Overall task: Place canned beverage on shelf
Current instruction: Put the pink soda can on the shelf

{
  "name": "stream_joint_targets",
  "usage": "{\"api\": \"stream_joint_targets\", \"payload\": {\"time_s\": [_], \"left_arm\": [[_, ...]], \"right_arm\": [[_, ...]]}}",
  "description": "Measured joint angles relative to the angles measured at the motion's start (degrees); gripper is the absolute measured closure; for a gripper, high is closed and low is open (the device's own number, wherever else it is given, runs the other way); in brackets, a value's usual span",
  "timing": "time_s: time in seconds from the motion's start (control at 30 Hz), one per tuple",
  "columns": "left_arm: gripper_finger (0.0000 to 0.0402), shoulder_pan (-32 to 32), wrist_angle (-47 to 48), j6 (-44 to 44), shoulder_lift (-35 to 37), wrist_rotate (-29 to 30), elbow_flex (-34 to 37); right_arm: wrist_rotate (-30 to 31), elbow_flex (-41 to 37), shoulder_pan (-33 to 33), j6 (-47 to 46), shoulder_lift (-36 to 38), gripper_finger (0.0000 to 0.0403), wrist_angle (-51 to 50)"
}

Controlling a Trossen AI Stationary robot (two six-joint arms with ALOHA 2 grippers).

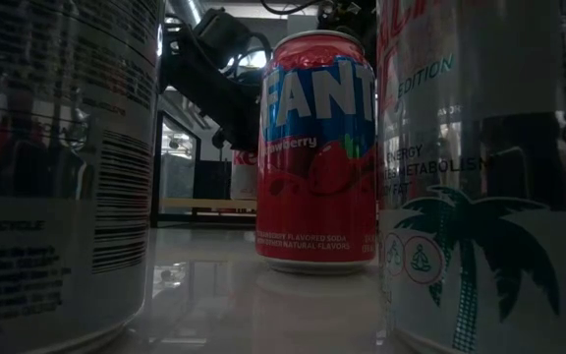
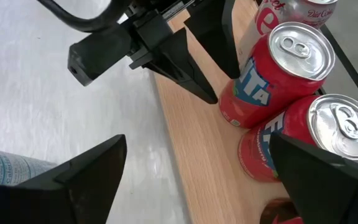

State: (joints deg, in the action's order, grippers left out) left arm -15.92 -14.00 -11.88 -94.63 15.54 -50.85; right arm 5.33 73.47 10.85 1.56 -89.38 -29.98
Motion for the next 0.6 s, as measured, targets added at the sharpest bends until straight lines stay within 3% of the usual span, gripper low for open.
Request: {"api": "stream_joint_targets", "payload": {"time_s": [0.33, 0.6], "left_arm": [[0.0239, 2.09, 1.23, 0.2, 0.0, -7.03, 0.0], [0.0239, 2.51, 1.91, 1.8, 0.0, -1.07, 0.0]], "right_arm": [[0.01, 0.0, 0.0, 0.0, 0.0, 0.002, -0.02], [0.02, 0.0, 0.04, 0.0, -0.01, 0.002, -0.03]]}}
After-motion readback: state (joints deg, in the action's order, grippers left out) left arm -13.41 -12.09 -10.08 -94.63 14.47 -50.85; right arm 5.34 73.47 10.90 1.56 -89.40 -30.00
